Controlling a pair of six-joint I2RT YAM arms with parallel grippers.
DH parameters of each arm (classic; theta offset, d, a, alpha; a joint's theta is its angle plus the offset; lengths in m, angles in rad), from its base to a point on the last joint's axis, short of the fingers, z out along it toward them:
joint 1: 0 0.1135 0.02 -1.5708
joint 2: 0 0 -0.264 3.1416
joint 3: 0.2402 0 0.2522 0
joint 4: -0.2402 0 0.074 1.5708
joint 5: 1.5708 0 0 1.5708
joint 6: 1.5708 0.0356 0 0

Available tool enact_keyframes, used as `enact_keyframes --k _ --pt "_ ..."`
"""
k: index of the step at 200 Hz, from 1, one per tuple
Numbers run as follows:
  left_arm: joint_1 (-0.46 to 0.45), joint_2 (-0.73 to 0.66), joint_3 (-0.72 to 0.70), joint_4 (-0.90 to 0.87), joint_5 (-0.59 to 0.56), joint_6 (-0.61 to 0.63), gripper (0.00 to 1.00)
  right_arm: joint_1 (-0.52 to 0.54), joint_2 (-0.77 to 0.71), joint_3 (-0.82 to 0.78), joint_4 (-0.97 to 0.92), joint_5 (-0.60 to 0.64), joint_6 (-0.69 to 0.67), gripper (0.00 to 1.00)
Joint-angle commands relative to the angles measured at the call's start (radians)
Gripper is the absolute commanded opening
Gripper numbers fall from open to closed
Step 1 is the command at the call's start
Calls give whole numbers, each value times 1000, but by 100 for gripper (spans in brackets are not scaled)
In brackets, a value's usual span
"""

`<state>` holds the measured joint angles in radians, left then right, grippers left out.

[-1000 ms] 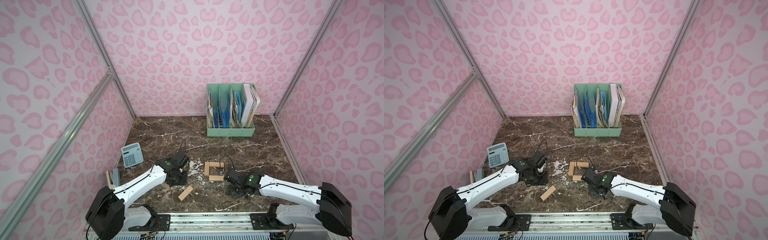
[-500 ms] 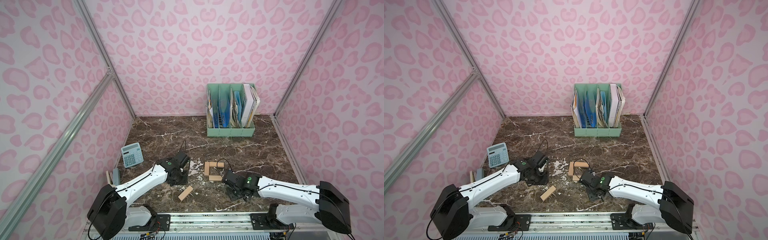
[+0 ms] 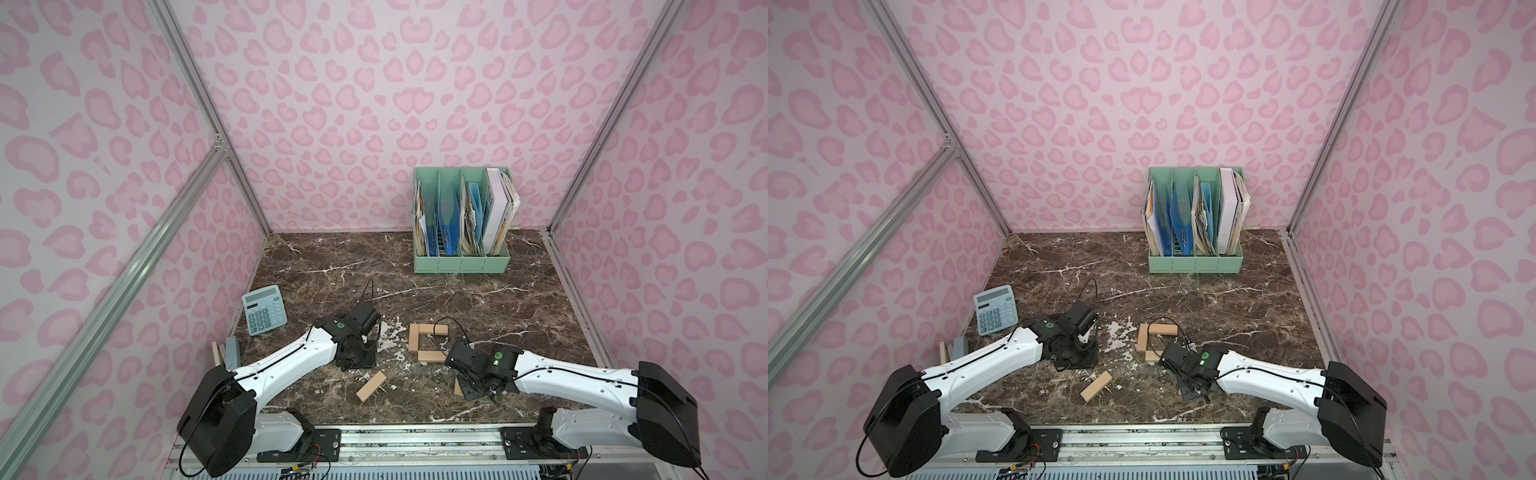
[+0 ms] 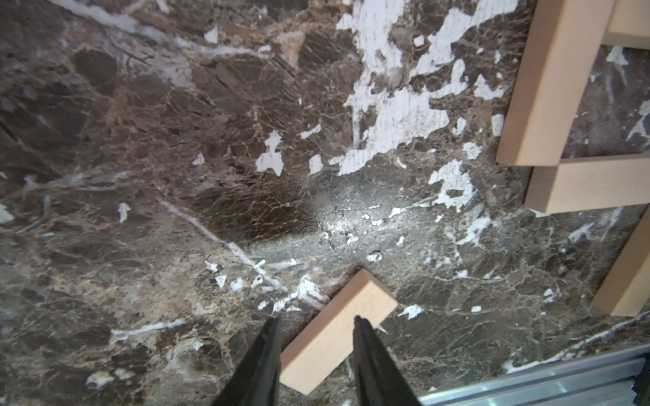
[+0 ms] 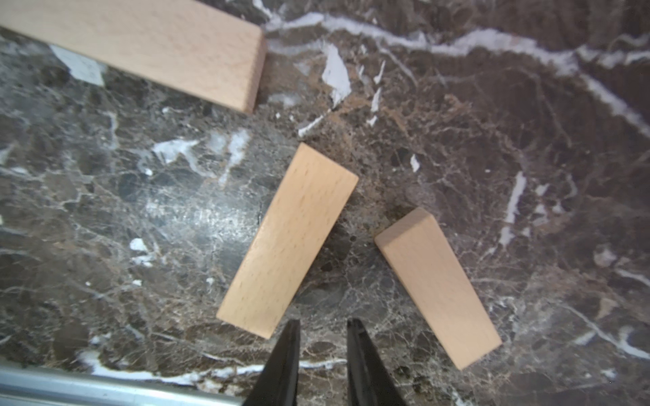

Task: Assemble the number 6 with building blocks
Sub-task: Pick up the building block from the center of the board.

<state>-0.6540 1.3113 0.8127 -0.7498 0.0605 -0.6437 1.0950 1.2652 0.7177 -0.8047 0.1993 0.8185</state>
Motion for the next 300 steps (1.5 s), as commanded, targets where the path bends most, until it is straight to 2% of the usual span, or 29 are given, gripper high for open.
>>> enact_keyframes --k 1,41,166,183,198,300 --pt "1 6 6 2 3 17 39 -9 22 28 -5 7 15 31" --pt "6 2 6 -6 2 22 39 -13 113 54 43 -72 48 44" --pt "39 -38 -10 -38 14 52 39 -32 167 19 119 -54 80 45" --pt "39 -40 -12 -38 14 50 39 -33 165 17 121 -51 77 41" --pt "40 -40 -13 -37 15 49 39 -33 161 17 119 -55 74 34" --pt "40 -52 -34 -16 13 40 39 17 130 22 105 -86 110 27"
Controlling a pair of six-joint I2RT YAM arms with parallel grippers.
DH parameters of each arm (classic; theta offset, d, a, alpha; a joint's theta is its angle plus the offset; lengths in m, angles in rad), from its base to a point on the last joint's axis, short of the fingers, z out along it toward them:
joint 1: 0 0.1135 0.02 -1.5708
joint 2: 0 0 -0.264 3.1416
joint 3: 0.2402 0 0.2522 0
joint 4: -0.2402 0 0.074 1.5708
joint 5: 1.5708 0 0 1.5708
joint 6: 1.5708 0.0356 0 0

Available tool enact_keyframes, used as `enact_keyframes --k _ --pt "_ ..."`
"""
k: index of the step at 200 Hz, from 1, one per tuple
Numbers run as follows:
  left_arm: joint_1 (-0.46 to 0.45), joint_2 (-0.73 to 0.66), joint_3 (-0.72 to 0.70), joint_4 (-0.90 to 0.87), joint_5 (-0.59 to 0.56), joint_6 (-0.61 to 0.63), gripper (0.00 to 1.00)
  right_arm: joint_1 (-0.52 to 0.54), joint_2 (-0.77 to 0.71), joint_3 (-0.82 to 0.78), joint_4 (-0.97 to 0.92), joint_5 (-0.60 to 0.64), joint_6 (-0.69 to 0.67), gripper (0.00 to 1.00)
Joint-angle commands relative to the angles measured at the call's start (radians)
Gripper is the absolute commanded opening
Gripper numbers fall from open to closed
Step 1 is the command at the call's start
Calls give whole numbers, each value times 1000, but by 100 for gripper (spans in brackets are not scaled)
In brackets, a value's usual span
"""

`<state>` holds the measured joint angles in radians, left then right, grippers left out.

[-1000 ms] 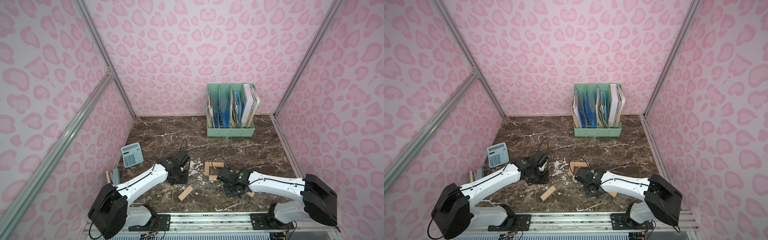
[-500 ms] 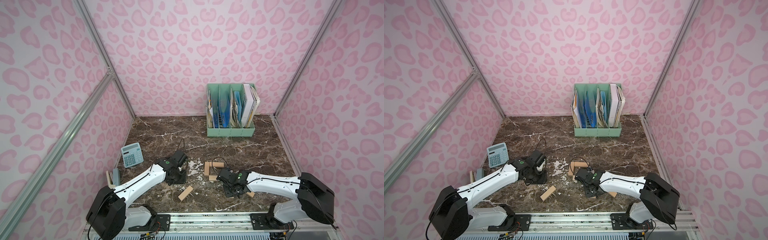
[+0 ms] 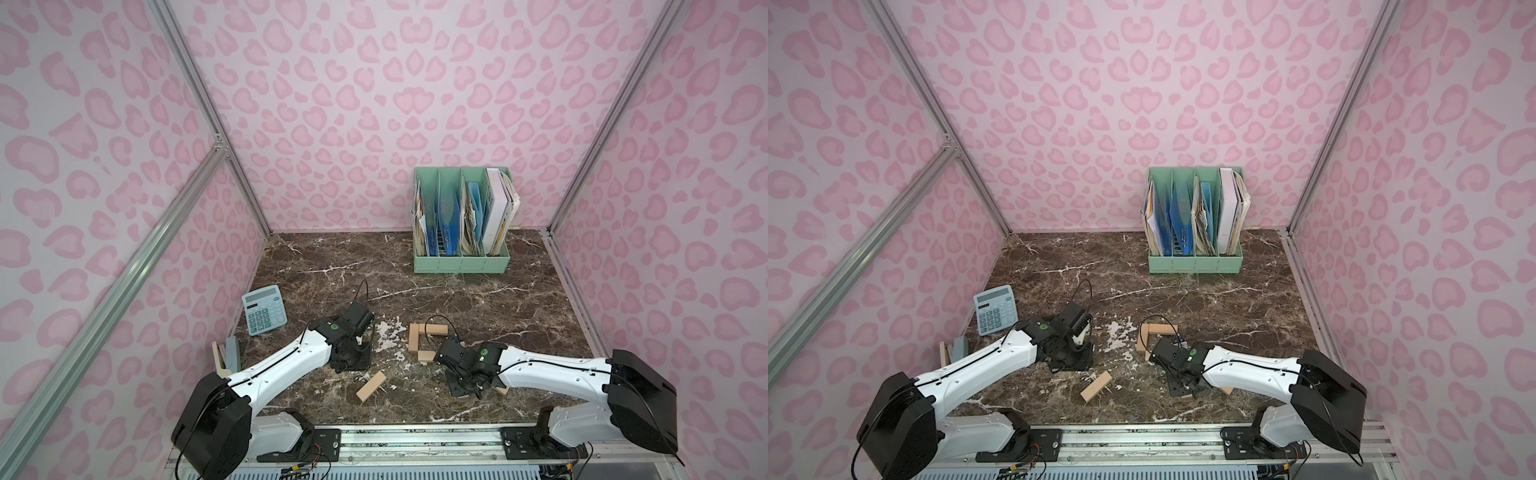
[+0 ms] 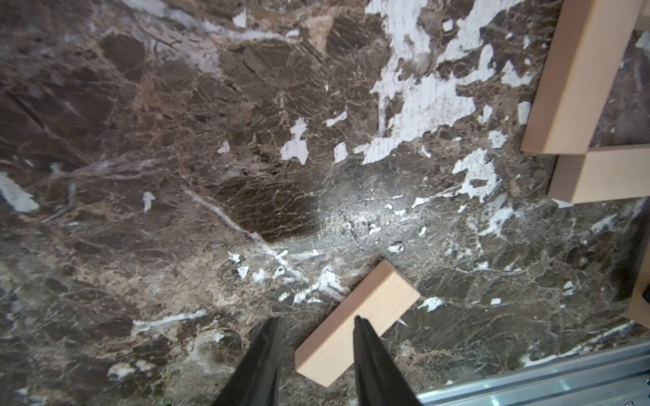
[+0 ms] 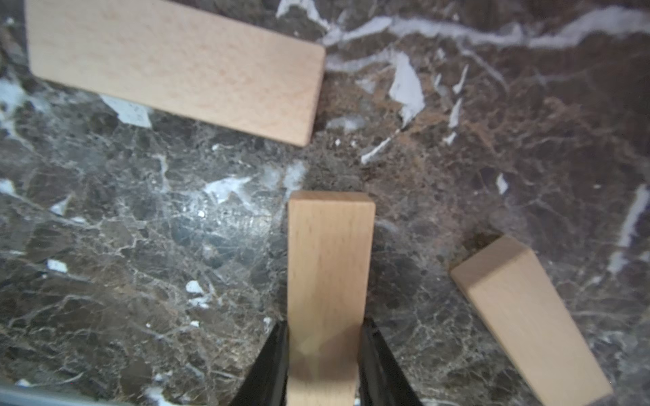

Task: Assemble the number 6 with building blocks
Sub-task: Pick up the building block from the center of the board.

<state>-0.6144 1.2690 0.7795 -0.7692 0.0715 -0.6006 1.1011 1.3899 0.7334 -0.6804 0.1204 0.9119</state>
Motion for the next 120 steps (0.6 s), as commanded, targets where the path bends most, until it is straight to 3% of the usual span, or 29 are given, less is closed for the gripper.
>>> enact_keyframes --k 1,120 --pt "1 -9 -1 3 2 -3 39 12 5 6 -19 -7 17 27" --pt "6 -48 -10 -13 7 1 39 19 62 54 -2 -29 37 26"
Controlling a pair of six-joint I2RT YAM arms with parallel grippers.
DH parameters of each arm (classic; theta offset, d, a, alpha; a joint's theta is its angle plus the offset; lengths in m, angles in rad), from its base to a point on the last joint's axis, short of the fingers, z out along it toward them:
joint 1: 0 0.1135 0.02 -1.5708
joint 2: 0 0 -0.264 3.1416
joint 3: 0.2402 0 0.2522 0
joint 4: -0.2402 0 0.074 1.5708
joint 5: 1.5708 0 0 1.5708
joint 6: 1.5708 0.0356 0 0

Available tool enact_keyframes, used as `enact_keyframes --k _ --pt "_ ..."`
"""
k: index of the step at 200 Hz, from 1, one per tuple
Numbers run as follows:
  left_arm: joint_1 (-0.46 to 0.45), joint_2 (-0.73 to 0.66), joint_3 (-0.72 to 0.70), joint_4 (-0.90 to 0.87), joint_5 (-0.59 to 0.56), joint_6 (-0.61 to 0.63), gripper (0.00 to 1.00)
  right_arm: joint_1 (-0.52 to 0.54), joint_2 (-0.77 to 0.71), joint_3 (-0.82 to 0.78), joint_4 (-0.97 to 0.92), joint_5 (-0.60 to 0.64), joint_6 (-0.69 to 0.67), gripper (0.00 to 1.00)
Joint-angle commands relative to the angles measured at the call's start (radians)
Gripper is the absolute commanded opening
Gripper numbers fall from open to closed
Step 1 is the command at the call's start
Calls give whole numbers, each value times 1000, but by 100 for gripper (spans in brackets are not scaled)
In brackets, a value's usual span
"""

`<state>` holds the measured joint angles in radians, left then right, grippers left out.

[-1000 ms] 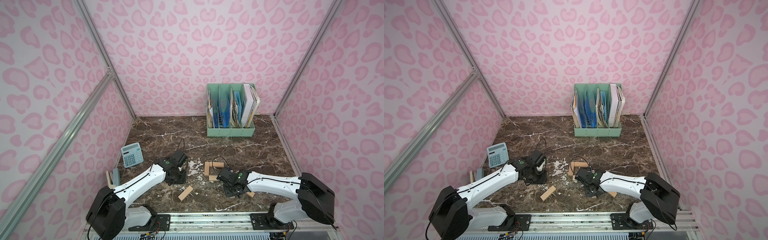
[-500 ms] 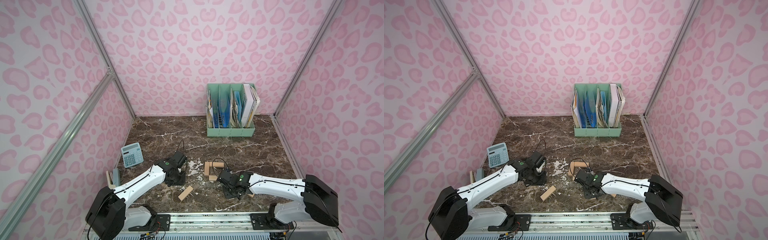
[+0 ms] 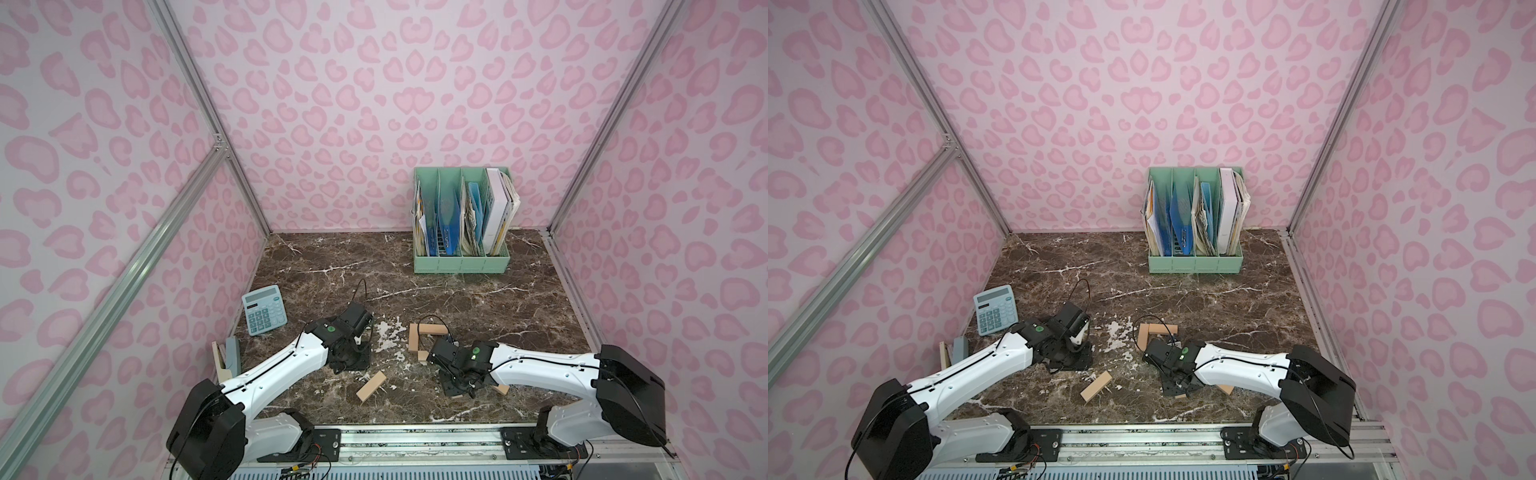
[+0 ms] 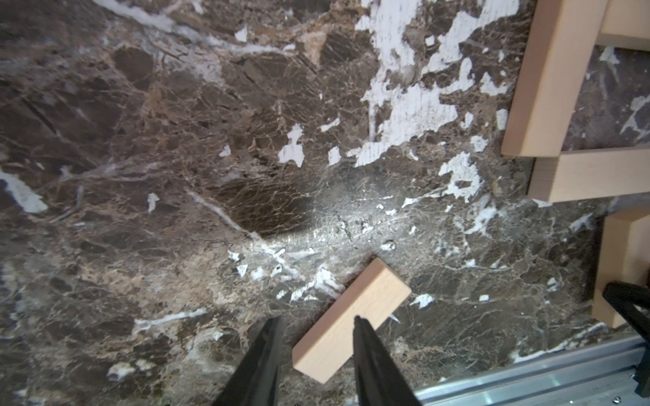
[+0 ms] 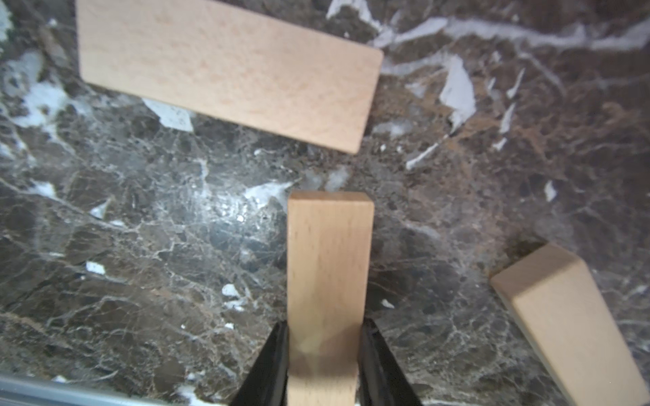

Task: Assemble the number 6 with building blocks
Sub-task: Pick up the building block from the center of the board, then assemble the building block at the center of the board.

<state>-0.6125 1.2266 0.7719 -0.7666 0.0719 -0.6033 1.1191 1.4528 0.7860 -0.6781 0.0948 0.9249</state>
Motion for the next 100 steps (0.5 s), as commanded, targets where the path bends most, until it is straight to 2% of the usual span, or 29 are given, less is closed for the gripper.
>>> enact_keyframes --k 1,52,59,68,78,100 --pt "5 -6 -2 -15 6 4 39 1 -1 0 -5 -2 25 26" --pt "5 -8 7 -24 14 12 39 1 16 15 1 -2 31 27" --pt "5 -10 7 -28 13 13 39 1 18 17 5 -4 31 30" --pt "6 -14 6 -29 12 13 39 2 19 20 13 -4 31 41" --pt "6 -20 4 -34 12 13 39 5 15 24 16 3 30 47" --pt "7 -32 -3 -42 12 14 39 5 9 41 8 23 31 50"
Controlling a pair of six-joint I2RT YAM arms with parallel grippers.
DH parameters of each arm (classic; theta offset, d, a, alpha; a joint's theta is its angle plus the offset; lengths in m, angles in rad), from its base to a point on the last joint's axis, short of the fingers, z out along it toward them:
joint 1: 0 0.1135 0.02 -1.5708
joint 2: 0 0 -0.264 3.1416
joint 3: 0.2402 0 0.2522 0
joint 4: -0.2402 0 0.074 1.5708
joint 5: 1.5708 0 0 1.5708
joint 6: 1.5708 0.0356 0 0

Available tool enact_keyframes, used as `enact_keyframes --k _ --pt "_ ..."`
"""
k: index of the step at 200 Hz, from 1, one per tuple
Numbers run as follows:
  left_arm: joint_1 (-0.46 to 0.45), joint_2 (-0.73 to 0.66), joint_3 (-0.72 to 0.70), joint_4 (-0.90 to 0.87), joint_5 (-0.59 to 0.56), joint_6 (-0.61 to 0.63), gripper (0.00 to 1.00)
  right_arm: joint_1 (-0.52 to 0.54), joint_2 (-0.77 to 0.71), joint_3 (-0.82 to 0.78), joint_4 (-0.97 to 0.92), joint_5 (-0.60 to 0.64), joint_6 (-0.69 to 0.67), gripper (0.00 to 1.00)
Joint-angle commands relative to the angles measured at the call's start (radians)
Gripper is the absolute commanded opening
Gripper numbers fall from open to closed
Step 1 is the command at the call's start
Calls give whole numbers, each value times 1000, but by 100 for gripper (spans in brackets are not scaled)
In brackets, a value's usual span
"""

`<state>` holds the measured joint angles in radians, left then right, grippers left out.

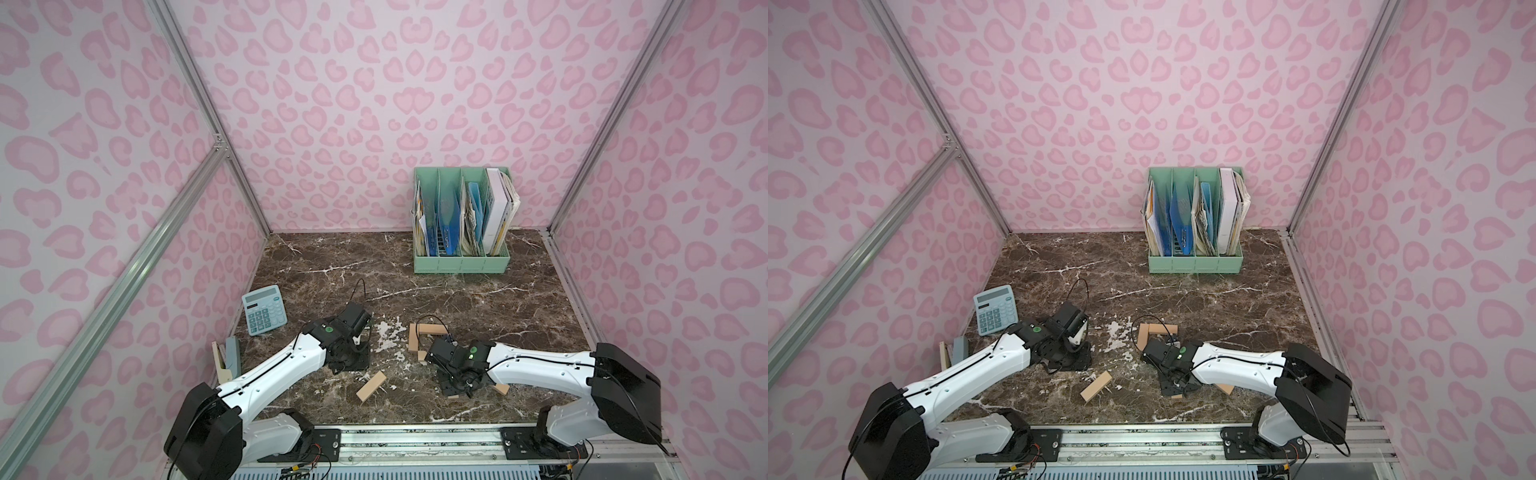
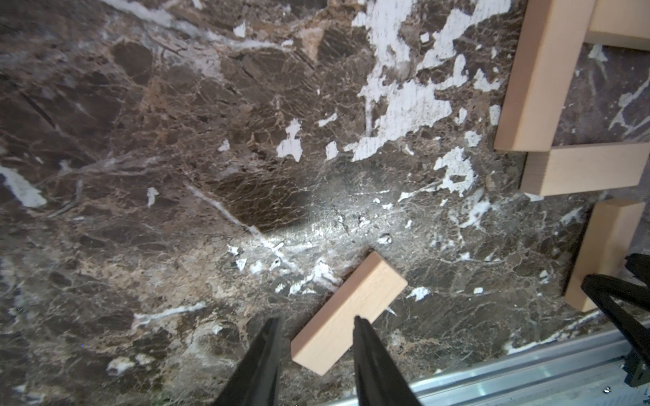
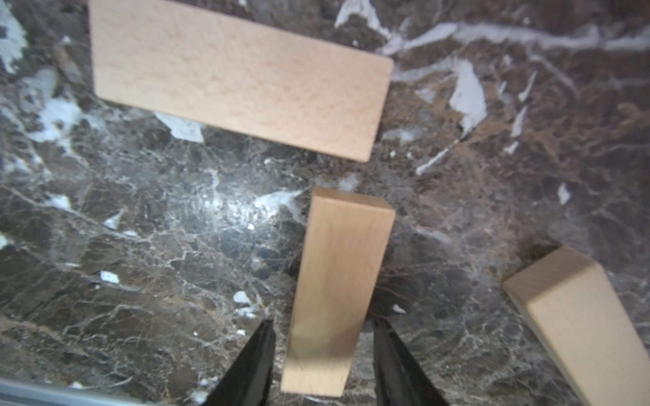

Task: Assemble the number 6 with building blocks
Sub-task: Assemble the building block at the center of the board.

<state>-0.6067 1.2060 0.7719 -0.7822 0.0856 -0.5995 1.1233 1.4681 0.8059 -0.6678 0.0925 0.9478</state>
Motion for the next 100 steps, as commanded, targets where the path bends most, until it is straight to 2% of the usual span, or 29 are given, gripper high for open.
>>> enact_keyframes --k 1,52,100 --pt "1 -11 -4 -26 -1 10 39 1 -6 22 -3 26 8 50" --pt "1 -25 -13 -37 -3 14 39 20 -61 48 -90 79 40 45" --pt "1 -26 -21 -19 5 3 39 12 -206 -28 -183 184 131 21"
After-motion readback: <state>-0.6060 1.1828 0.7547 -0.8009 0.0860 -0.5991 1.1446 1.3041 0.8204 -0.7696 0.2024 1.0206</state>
